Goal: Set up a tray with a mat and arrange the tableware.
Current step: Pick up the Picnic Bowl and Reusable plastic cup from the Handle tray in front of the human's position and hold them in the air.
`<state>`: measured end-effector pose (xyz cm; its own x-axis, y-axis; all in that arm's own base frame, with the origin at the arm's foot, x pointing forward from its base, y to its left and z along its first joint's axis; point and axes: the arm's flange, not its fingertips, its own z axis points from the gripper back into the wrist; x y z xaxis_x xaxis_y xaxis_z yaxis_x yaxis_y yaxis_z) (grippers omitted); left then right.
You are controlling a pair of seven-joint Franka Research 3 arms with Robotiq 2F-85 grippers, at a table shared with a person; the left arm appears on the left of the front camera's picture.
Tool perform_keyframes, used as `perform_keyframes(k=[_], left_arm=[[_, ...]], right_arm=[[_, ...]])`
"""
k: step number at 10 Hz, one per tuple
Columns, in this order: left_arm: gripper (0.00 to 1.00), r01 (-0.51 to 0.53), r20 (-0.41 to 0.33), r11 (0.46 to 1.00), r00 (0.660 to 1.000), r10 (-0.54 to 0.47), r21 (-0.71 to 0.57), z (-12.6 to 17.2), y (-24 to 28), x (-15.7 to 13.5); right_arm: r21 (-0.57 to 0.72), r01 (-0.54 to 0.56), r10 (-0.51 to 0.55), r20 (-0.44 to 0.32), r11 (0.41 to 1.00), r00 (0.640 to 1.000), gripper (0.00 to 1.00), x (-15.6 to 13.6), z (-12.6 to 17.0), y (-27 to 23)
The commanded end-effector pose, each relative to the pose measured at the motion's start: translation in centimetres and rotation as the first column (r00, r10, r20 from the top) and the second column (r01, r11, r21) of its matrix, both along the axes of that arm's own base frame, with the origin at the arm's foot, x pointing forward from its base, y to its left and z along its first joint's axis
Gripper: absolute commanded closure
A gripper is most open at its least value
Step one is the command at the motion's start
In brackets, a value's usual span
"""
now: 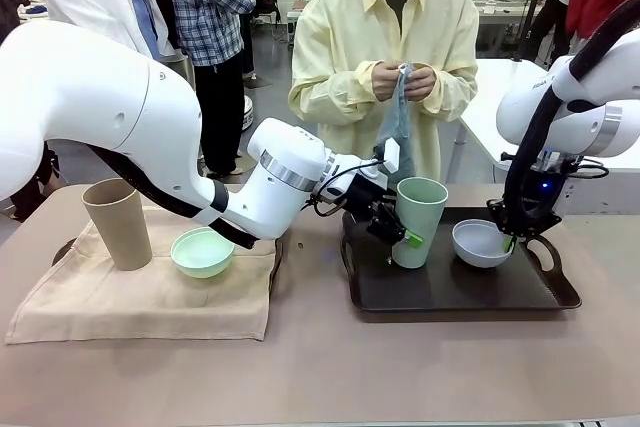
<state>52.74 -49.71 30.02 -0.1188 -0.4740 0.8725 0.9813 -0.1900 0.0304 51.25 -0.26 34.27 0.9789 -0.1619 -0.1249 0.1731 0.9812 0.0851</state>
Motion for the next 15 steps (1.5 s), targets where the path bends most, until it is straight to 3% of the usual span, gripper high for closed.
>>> perform_keyframes(k=[1, 4, 7, 10, 13, 15], left_arm=[[0.67, -0.003, -0.006, 1.000, 1.000, 0.003, 0.008, 0.8, -0.3, 0.1], [0.67, -0.053, 0.087, 0.998, 0.995, 0.054, -0.021, 8.0, 0.6, -2.4], [0.67, -0.092, 0.151, 0.996, 0.984, 0.089, 0.014, 15.6, -0.7, -5.8], [0.67, -0.121, 0.109, 0.992, 0.987, 0.116, 0.040, 21.0, -0.9, -8.9], [0.67, -0.198, 0.098, 0.980, 0.975, 0.197, 0.003, 23.5, 1.2, -11.1], [0.67, -0.237, 0.065, 0.971, 0.969, 0.238, -0.011, 24.7, 2.1, -11.7]], right_arm=[[0.015, -0.008, 0.008, -0.017, 1.000, 1.000, 1.00, 0.0, -0.2, -0.1], [0.008, -0.045, 0.044, 0.083, 0.999, 0.996, 1.00, -3.7, 6.9, 0.4], [-0.029, -0.040, 0.044, 0.135, 0.999, 0.990, 1.00, -8.0, 14.2, 0.1], [-0.017, -0.058, 0.060, 0.174, 0.998, 0.983, 1.00, -12.6, 21.6, 0.3], [0.052, -0.058, 0.057, 0.017, 0.997, 0.998, 1.00, -13.5, 24.1, -0.9], [0.070, -0.040, 0.041, -0.013, 0.997, 0.999, 1.00, -12.7, 23.6, -1.5]])
